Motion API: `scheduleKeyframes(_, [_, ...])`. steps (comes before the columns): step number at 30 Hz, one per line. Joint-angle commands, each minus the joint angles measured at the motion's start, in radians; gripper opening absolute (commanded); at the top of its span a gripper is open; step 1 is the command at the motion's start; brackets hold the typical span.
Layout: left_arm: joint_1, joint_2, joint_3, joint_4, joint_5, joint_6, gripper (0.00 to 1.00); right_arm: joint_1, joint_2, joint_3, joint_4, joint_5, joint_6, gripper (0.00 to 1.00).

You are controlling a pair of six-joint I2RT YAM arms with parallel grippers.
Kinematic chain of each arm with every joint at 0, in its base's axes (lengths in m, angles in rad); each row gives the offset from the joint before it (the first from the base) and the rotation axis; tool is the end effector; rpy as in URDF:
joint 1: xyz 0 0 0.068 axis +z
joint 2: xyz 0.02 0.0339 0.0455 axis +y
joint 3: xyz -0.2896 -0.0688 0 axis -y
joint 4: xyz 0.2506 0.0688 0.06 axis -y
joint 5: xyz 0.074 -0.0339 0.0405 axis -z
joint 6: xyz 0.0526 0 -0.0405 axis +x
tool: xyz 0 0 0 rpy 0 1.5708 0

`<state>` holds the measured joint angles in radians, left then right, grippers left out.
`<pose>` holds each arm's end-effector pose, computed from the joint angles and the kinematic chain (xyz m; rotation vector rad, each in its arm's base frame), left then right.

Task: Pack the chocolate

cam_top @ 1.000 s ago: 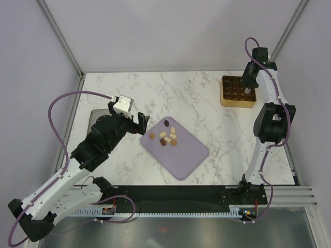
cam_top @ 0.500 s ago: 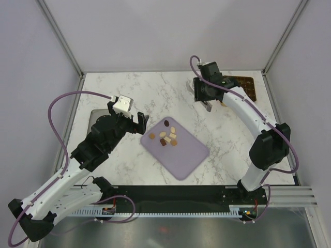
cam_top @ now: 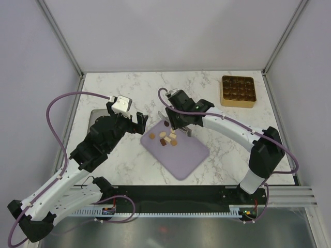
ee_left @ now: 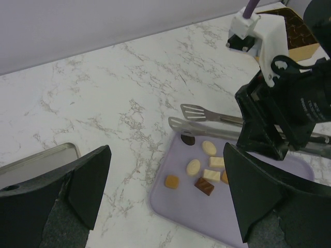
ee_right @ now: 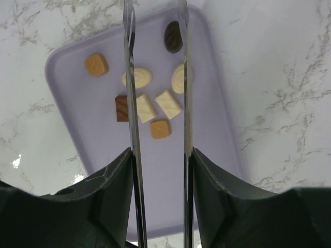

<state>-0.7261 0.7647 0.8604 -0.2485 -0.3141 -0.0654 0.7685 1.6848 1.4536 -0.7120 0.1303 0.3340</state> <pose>0.1434 -0.1056 0.3788 0.3351 1.6934 -0.3157 0.2813 0.2625 0.3001 -0.4922 2.4782 0.2890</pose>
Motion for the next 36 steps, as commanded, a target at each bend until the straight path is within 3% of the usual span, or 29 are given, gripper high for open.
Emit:
scheduleKeyframes(1, [-0.002,-0.011,-0.001,0.028,-0.028,0.026,0.97,0.067,-0.011,-0.012,0.055,0.089,0.054,0.53])
scheduleKeyframes(12, [-0.003,-0.013,-0.001,0.029,-0.023,0.024,0.97,0.097,0.009,-0.059,0.054,0.189,0.060,0.54])
scheduleKeyframes(26, [-0.002,-0.010,-0.003,0.031,-0.029,0.029,0.97,0.095,0.073,-0.104,0.106,0.120,0.069,0.54])
scheduleKeyframes(36, [-0.003,-0.010,-0.001,0.032,-0.023,0.029,0.97,0.095,0.072,-0.133,0.101,0.106,0.074,0.47])
